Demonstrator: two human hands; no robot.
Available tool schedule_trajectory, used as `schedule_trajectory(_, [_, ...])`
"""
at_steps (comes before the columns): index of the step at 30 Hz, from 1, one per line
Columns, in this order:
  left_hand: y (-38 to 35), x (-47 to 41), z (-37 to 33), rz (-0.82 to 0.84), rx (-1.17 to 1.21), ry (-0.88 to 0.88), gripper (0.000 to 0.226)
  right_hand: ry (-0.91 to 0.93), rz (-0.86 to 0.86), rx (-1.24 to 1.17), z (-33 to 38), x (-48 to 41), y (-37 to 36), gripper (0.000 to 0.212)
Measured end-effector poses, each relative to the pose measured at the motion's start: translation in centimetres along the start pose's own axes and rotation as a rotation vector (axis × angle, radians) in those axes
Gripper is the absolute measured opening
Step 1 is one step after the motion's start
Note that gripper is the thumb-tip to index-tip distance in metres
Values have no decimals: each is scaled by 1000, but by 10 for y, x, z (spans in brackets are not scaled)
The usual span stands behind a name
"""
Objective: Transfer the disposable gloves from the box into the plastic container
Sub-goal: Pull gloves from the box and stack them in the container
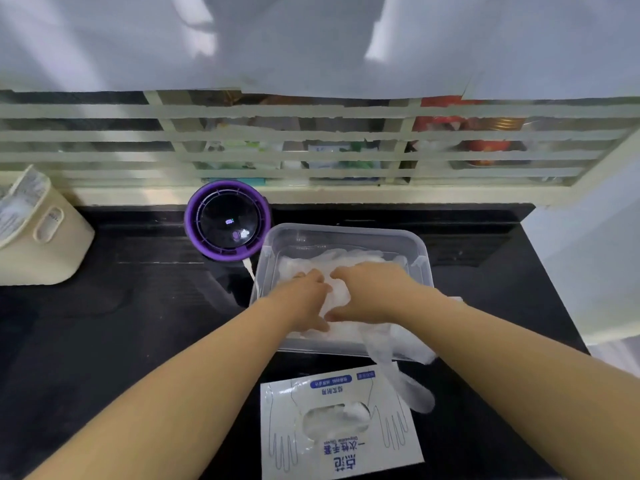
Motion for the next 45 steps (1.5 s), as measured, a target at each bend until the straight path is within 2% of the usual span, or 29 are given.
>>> schedule_trajectory(4, [-9, -7, 3, 48, 29, 9, 85, -121, 274, -75, 1, -17, -40, 87])
schedule_trajectory(7, [-15, -11, 9, 109, -3, 55, 99, -139, 366, 51, -7, -15, -52, 56])
schedule_trajectory(11, [-22, -13, 8, 153, -43, 114, 99, -179, 359, 75, -15, -11, -56, 44])
schedule_trajectory(13, [-23, -14, 6, 156, -61, 131, 97, -175, 371, 69, -14, -11, -54, 47])
schedule_trajectory(16, [-23, -13, 5, 190, -59, 145, 94, -181, 373, -116, -14, -6, -42, 72])
schedule_trajectory(18, [-19, -8, 3, 210, -30, 129, 86, -152, 294, -254, -17, 4, -21, 83])
schedule_trajectory(21, [3, 8, 0, 164, 4, 56, 66, -89, 76, -391, -28, 24, 27, 65])
schedule_trajectory(24, [37, 31, 1, 46, 140, 29, 52, -52, -279, -541, -36, 47, 75, 49])
schedule_trajectory(26, [61, 47, 3, -93, 399, 41, 37, -14, -523, -600, -33, 56, 97, 42])
schedule_trajectory(28, [75, 62, 0, -151, 932, 53, 34, 44, -685, -593, -24, 60, 107, 37])
schedule_trajectory(30, [78, 74, -9, -67, 1387, 29, 56, 98, -751, -571, -13, 59, 108, 36])
schedule_trajectory(32, [77, 80, -17, -23, 1553, -29, 78, 145, -764, -531, -3, 56, 106, 38])
schedule_trajectory(33, [76, 82, -20, -17, 1589, -57, 80, 162, -761, -512, 1, 54, 104, 39])
schedule_trajectory(38, [75, 87, -27, -95, 1746, -86, 51, 252, -735, -482, 8, 54, 102, 39])
schedule_trajectory(42, [71, 86, -16, -360, 1787, -26, 25, 222, -799, -430, -2, 54, 97, 43])
schedule_trajectory(45, [63, 81, -6, -593, 1722, 83, 27, 169, -974, -382, -7, 63, 101, 43])
Point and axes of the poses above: each hand's wrist, its own x-axis away from the middle knuckle, its own y-axis out of the back of the hand, z = x × y, the point moved 5 cm from there along -x, towards the middle knuckle, and after that the axes turned 3 degrees about x, right-handed, at the moved point
